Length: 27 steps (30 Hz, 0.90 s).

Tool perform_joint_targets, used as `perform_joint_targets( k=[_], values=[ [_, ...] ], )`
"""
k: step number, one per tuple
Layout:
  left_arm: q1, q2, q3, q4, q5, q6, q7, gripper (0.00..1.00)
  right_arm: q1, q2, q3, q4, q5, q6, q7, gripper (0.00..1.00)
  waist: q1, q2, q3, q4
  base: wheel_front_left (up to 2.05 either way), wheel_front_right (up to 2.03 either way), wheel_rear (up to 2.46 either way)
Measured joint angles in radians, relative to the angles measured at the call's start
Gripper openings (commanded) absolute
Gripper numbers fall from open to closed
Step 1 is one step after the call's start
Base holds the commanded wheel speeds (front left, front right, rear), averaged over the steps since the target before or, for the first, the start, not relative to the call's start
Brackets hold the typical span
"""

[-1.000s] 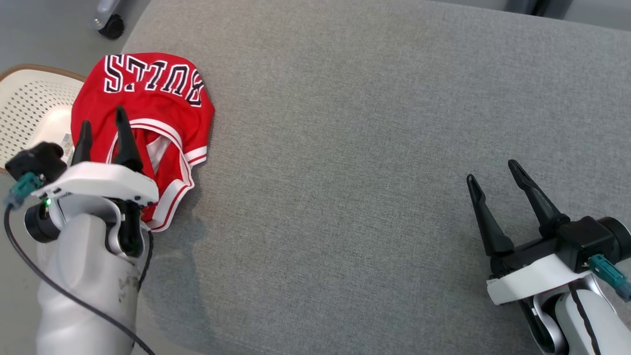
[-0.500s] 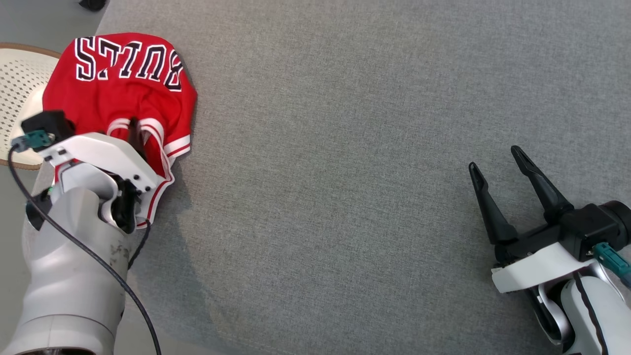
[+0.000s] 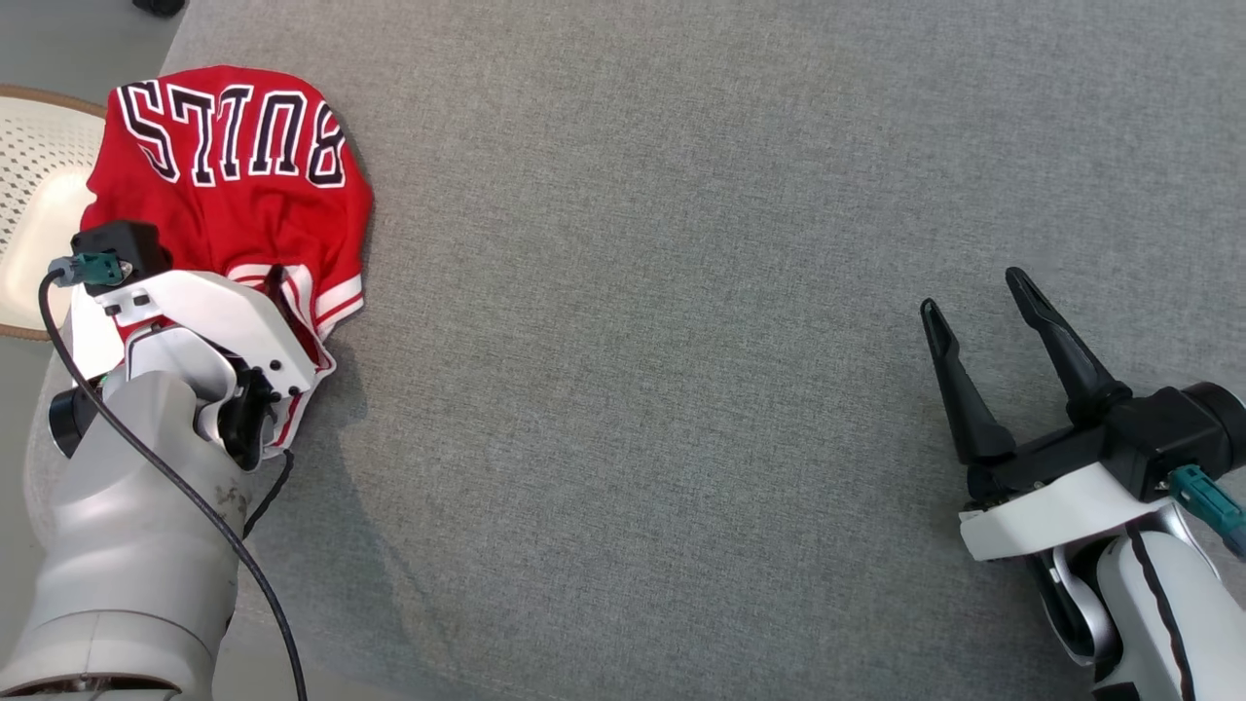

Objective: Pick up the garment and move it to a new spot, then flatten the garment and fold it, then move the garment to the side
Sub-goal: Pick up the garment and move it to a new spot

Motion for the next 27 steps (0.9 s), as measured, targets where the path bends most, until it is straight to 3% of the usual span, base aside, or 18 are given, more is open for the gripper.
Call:
perform_joint_targets(
  k=[4,15,27],
  values=[
    [0.017,0.006,0.006,0.001,-0.003,0.0,-0.066,0.0,0.002,0.012,-0.006,0.0,0.0,0.0,0.0,1.0,0.0,0.0,-0.015,-0.01,0.0,0.0,0.0],
    [0.042,0.028,0.017,-0.062,-0.033,-0.059,-0.27,0.0,0.052,0.08,-0.02,0.007,0.013,0.0,0.0,1.0,0.0,0.0,-0.129,-0.038,0.0,0.0,0.0],
    [0.082,0.072,-0.004,-0.244,-0.025,-0.072,-0.305,0.0,0.107,0.131,-0.047,0.007,0.031,0.0,0.0,1.0,0.0,0.0,-0.253,-0.111,0.0,0.0,0.0]
  ],
)
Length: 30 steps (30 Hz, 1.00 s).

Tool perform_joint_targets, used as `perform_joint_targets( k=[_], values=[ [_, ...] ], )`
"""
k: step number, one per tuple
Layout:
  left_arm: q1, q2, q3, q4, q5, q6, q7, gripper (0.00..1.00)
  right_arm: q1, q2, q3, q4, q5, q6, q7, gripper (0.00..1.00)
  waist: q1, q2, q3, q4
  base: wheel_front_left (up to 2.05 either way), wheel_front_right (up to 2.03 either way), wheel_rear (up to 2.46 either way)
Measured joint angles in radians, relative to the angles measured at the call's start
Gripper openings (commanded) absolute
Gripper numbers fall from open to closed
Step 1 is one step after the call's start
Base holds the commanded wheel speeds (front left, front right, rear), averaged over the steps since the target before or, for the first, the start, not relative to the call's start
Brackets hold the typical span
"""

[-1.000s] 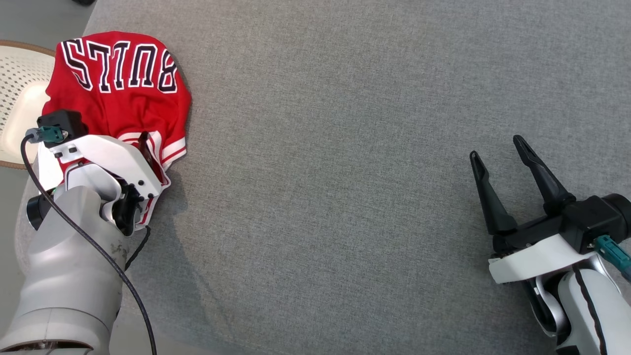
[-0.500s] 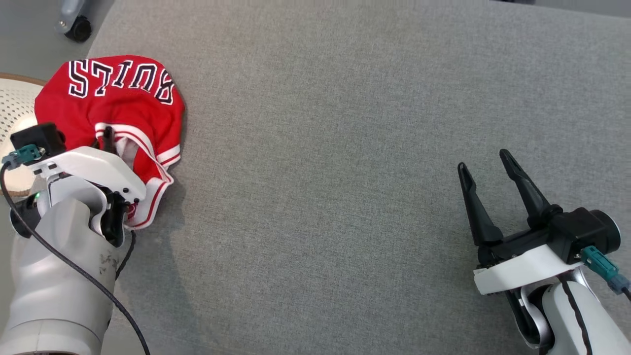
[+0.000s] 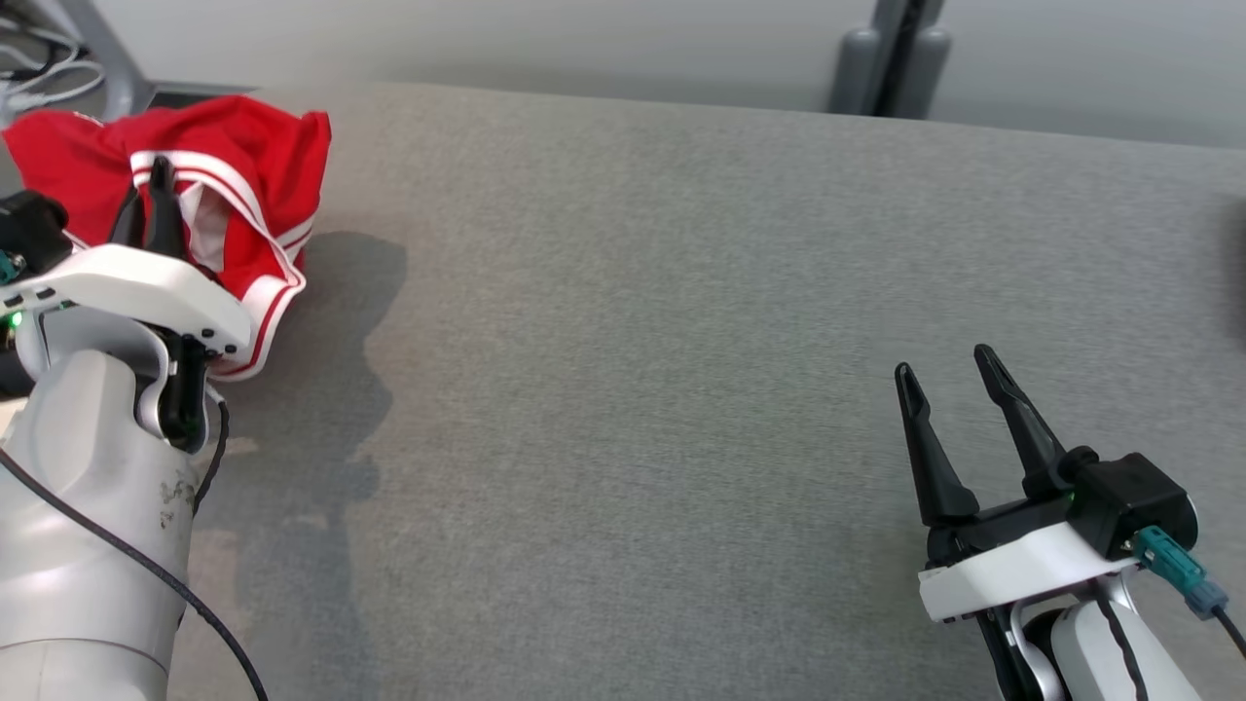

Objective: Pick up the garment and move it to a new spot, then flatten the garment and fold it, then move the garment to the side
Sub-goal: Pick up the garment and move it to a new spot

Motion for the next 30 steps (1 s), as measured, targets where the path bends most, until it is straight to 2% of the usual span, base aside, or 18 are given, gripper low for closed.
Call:
perform_joint_targets(
  k=[7,18,25,30],
  values=[
    [0.041,0.011,-0.021,-0.186,0.007,0.01,0.085,0.0,0.027,0.023,-0.013,-0.002,0.004,0.0,0.0,1.0,0.0,0.0,-0.05,-0.089,0.0,0.0,0.0],
    [0.17,0.022,-0.079,-0.559,0.018,0.055,0.273,0.0,0.025,0.043,-0.007,-0.01,0.012,0.0,0.0,1.0,0.0,0.0,-0.08,-0.264,0.0,0.0,0.0],
    [0.244,-0.016,-0.162,-0.767,0.036,0.062,0.35,0.0,0.019,0.058,-0.004,-0.013,0.02,0.0,0.0,1.0,0.0,0.0,-0.071,-0.36,0.0,0.0,0.0],
    [0.294,-0.056,-0.24,-0.834,0.031,0.035,0.375,0.0,0.006,0.064,-0.01,-0.02,0.021,0.0,0.0,1.0,0.0,0.0,-0.052,-0.404,0.0,0.0,0.0]
  ],
)
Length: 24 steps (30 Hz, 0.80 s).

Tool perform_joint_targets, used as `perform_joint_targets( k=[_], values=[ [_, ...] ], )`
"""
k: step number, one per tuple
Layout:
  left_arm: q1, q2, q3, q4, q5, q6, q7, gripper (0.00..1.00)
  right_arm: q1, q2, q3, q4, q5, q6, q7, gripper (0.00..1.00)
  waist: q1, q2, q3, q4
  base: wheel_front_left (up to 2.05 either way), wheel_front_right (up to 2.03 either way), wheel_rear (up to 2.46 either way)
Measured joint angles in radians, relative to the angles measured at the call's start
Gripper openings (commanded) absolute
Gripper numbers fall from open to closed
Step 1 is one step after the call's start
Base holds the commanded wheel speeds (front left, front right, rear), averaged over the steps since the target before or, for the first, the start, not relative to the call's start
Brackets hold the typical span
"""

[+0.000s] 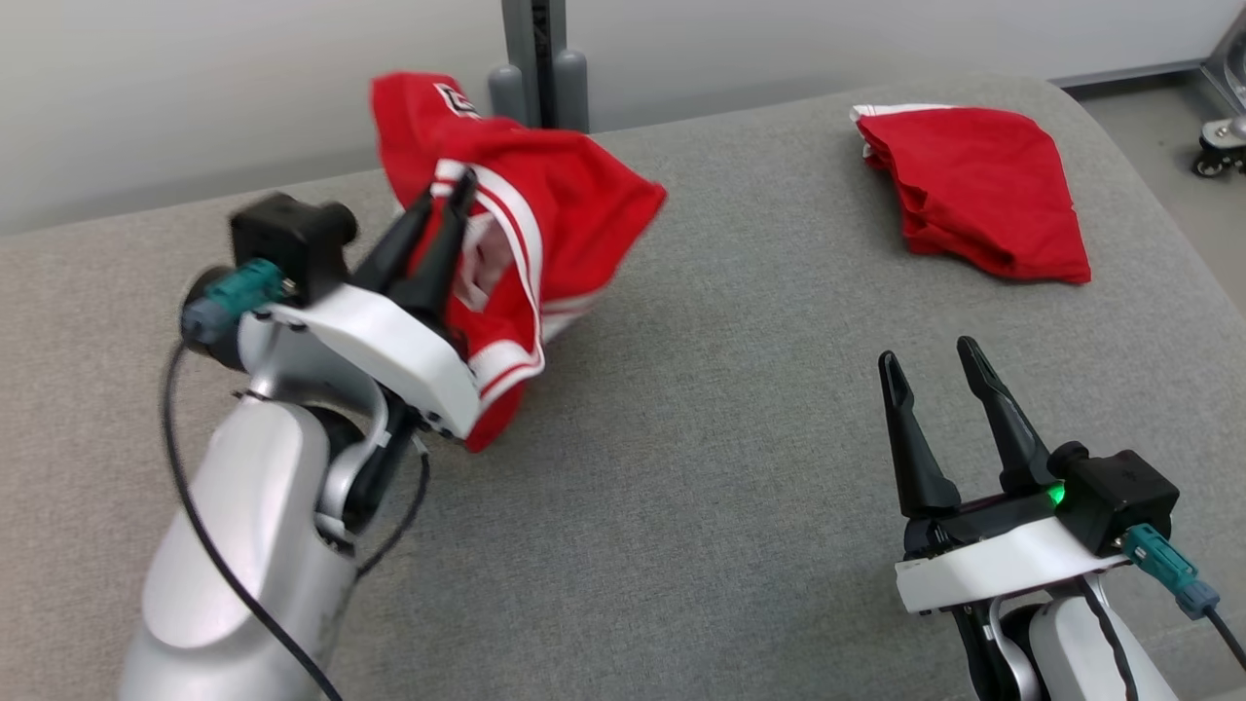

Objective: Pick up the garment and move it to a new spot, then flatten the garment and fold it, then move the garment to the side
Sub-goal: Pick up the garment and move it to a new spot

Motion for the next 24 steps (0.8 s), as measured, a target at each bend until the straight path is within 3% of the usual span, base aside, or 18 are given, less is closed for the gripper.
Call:
perform_joint_targets(
  k=[6,17,18,19,20,24],
  values=[
    [0.054,-0.02,-0.099,0.049,0.044,-0.017,-0.028,0.0,-0.005,0.005,-0.001,-0.006,0.003,0.0,0.0,1.0,0.0,0.0,0.035,-0.025,0.0,0.0,0.0],
    [0.05,-0.043,-0.198,0.355,0.111,-0.034,-0.162,0.0,-0.025,0.012,-0.002,-0.008,0.003,0.0,0.0,1.0,0.0,0.0,0.074,-0.04,0.0,0.0,0.0],
    [0.042,-0.048,-0.196,0.368,0.109,-0.034,-0.179,0.05,-0.025,0.012,-0.004,-0.007,0.002,0.0,0.0,1.0,0.0,0.0,0.074,-0.038,0.0,0.0,0.0],
    [0.034,-0.054,-0.195,0.381,0.105,-0.034,-0.191,0.72,-0.025,0.012,-0.004,-0.006,0.002,0.0,0.0,1.0,0.0,0.0,0.074,-0.035,0.0,0.0,0.0],
    [0.028,-0.061,-0.194,0.39,0.1,-0.033,-0.204,1.0,-0.024,0.012,-0.004,-0.004,0.002,0.0,0.0,1.0,0.0001,0.0,0.072,-0.032,0.0,0.0,0.0],
    [0.027,-0.075,-0.183,0.394,0.076,-0.027,-0.251,1.0,-0.02,0.012,0.002,0.005,0.002,0.0,0.0,1.0,0.0,0.0,0.058,-0.011,0.0,0.0,0.0]
  ],
)
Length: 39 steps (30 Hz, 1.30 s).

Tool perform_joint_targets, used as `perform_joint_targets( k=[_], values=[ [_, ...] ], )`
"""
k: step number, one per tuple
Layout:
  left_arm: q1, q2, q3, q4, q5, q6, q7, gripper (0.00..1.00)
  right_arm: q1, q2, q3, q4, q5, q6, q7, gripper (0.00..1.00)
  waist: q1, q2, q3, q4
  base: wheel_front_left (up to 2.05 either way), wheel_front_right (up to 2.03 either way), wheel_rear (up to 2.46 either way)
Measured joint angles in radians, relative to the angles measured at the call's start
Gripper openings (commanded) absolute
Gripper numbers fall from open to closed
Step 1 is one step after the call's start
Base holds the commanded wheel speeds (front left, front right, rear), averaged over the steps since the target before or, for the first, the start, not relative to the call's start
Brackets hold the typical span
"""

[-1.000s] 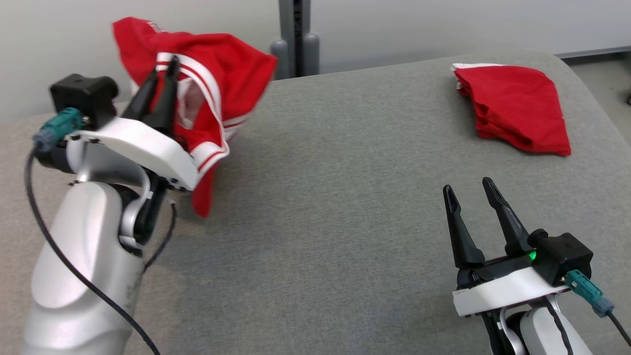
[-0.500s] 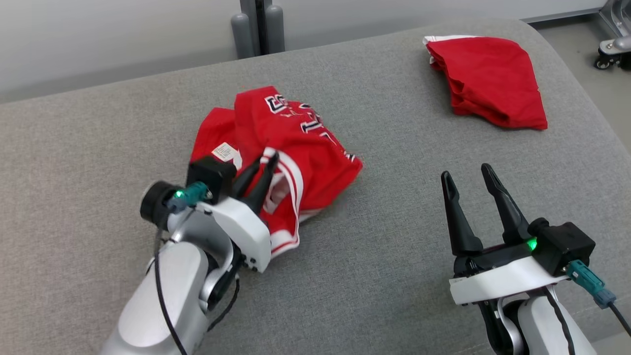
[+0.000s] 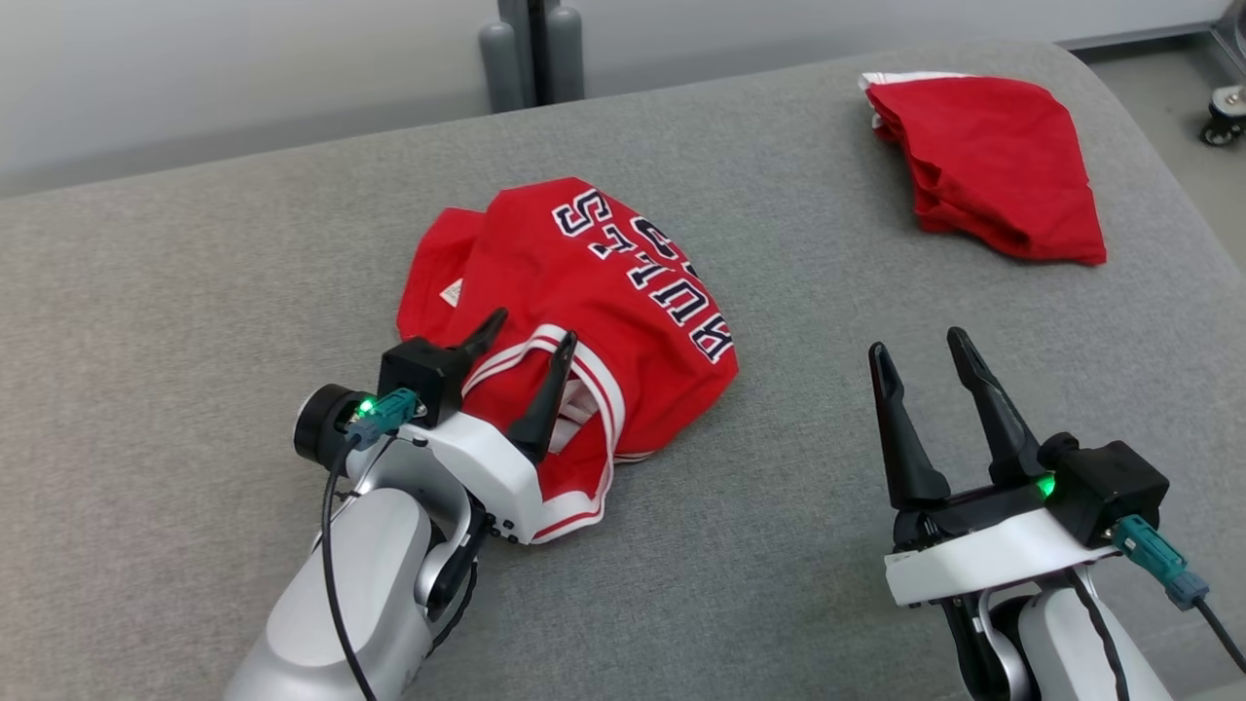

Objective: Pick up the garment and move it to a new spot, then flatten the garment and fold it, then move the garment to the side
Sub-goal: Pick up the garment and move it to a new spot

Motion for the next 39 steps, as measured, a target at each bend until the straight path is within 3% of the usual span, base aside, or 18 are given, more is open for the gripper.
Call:
perform_joint_targets(
  k=[12,25,33,39],
  values=[
    [0.15,0.033,0.103,-0.191,-0.058,0.101,-0.112,1.0,0.021,0.002,0.02,0.005,0.02,0.0,0.0,1.0,0.0,0.0,-0.086,0.113,0.0,0.0,0.0],
    [0.389,0.037,0.209,-0.305,-0.092,0.171,-0.141,1.0,0.088,-0.008,0.004,0.035,0.062,0.0,0.0,1.0,0.0,0.0,-0.2,0.21,0.0,0.0,0.0],
    [0.503,0.014,0.297,-0.394,-0.025,0.192,-0.143,1.0,0.148,-0.007,-0.023,0.04,0.058,0.0,0.0,1.0,0.0,0.0,-0.235,0.23,0.0,0.0,0.0],
    [0.576,-0.01,0.346,-0.439,0.039,0.177,-0.143,1.0,0.194,-0.007,-0.014,0.045,0.03,0.0,0.0,1.0,0.0,0.0,-0.253,0.223,0.0,0.0,0.0]
  ],
)
